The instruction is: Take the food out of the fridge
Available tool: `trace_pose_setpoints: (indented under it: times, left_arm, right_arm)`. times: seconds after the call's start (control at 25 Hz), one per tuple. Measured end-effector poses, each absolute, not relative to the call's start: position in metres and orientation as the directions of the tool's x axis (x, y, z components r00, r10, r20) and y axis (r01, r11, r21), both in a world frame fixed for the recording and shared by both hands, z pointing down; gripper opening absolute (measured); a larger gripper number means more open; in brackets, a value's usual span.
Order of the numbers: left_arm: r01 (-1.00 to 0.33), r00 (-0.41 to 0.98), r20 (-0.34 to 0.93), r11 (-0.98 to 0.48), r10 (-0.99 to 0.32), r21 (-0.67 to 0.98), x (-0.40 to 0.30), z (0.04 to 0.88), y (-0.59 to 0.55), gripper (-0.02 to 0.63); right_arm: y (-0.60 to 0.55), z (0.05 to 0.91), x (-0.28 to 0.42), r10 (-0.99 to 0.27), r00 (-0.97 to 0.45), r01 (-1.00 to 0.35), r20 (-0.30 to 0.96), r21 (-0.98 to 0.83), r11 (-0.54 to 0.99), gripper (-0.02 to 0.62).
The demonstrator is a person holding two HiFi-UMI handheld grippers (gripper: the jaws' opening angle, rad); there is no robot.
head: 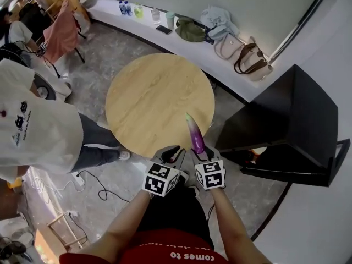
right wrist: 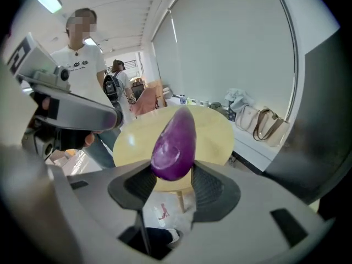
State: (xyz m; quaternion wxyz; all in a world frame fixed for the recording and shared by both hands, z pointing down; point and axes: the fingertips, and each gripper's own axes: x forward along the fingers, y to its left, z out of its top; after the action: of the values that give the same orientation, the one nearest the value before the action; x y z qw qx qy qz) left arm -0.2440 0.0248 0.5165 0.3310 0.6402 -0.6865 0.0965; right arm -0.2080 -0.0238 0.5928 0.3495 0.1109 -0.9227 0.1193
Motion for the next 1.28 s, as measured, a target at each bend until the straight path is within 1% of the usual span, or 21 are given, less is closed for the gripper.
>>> trace_pose_setpoints:
  times: [0.2,0.44,0.64,1.08,1.28]
  left_arm:
    - [-0.923,-0.015,0.588,0.237,-0.809,0.303,-0.270,0.524,0.042,0.061]
    - [-0.909,-0.089,0.606,0.313,-0.790,0.274,-0.297,0.530,0.063,0.061]
    - [-0.897,-0.123,0.617,0.353,-0.777,0.267,-0.310,0.535,0.072,0.061]
    - [-0.880,-0.168,0.618,0.400,-0.768,0.257,-0.326,0.539,0.076,0.049]
    - [-0.869,-0.173,0.612,0.411,-0.772,0.274,-0.327,0.539,0.075,0.049]
  right_arm:
    - [-0.015,0.626,-0.238,-0.059,-0.695,-0.239,0.717,-0.153,0.959,0.198]
    - [-0.006,0.658,-0.271,0.007,-0.649,-0.177,0.761,-0.160,0.971,0.199]
    - [0.000,0.678,-0.287,0.050,-0.596,-0.155,0.801,-0.176,0.972,0.199]
    - [0.005,0.700,-0.295,0.108,-0.521,-0.116,0.847,-0.196,0.974,0.201]
    - [0.005,0.706,-0.292,0.117,-0.513,-0.118,0.851,-0.205,0.972,0.201]
